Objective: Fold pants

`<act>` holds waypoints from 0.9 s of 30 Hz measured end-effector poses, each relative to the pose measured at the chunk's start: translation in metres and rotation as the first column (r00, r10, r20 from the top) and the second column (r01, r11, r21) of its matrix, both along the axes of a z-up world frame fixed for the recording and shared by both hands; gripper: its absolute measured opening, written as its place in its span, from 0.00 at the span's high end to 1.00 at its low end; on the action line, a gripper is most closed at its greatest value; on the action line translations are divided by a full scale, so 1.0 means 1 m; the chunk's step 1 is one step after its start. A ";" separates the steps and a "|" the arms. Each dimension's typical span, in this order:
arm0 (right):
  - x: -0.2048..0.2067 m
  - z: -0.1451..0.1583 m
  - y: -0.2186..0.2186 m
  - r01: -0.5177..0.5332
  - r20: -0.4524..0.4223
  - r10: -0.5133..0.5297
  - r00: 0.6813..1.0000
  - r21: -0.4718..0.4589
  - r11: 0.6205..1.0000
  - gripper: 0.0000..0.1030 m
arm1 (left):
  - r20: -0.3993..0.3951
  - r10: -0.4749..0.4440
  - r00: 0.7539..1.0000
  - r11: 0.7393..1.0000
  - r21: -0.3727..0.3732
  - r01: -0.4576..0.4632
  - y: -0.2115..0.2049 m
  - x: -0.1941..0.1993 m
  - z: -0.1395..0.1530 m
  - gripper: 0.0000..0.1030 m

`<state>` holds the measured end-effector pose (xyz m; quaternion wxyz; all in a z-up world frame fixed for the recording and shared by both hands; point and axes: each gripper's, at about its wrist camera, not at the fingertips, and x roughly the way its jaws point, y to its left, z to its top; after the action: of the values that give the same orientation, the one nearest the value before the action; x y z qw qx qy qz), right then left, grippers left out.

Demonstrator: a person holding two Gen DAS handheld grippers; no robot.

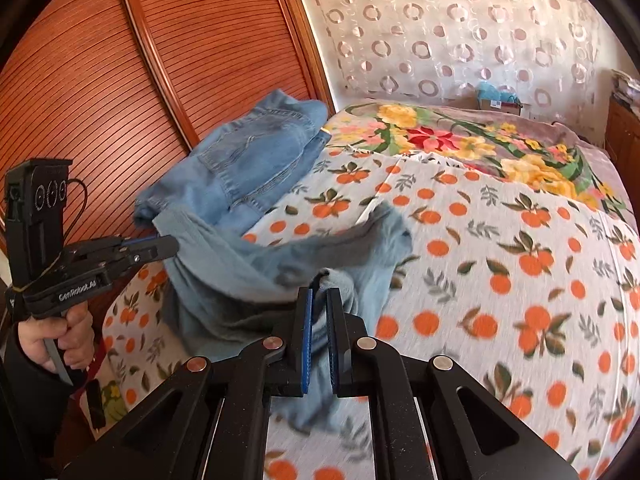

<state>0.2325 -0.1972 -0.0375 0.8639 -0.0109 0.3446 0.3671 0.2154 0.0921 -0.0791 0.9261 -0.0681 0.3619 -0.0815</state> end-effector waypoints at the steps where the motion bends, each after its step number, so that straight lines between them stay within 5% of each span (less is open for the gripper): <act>1: 0.004 -0.001 0.000 -0.001 -0.001 0.001 1.000 0.005 1.000 0.94 | 0.000 0.002 1.000 1.000 -0.002 -0.002 0.001 0.003 0.000 0.93; 11: 0.055 -0.009 0.010 0.079 0.036 -0.080 0.996 0.025 0.997 0.99 | 0.013 0.064 0.998 0.998 -0.030 -0.063 0.015 0.019 0.004 0.91; 16: 0.044 -0.017 0.003 0.054 0.038 -0.055 0.998 0.007 0.998 0.97 | 0.035 0.030 0.999 0.999 -0.013 -0.029 0.012 0.003 0.008 0.63; 18: 0.033 -0.020 -0.001 0.046 0.043 -0.045 0.998 -0.020 0.999 0.93 | 0.041 0.022 0.999 1.000 -0.008 -0.022 0.013 -0.009 0.006 0.56; 22: 0.012 -0.028 -0.006 0.011 0.019 -0.010 1.000 -0.068 0.998 0.64 | 0.013 0.015 1.000 1.000 -0.004 -0.015 0.015 -0.027 -0.004 0.56; 27: -0.002 -0.039 0.009 -0.062 -0.024 0.060 0.998 -0.100 0.993 0.58 | -0.062 0.011 0.998 1.000 0.000 -0.011 0.014 -0.035 -0.027 0.56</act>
<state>0.2307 -0.1882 -0.0763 0.8469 -0.0613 0.3714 0.3756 0.1801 0.1062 -0.1059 0.9150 -0.0726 0.3899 -0.0744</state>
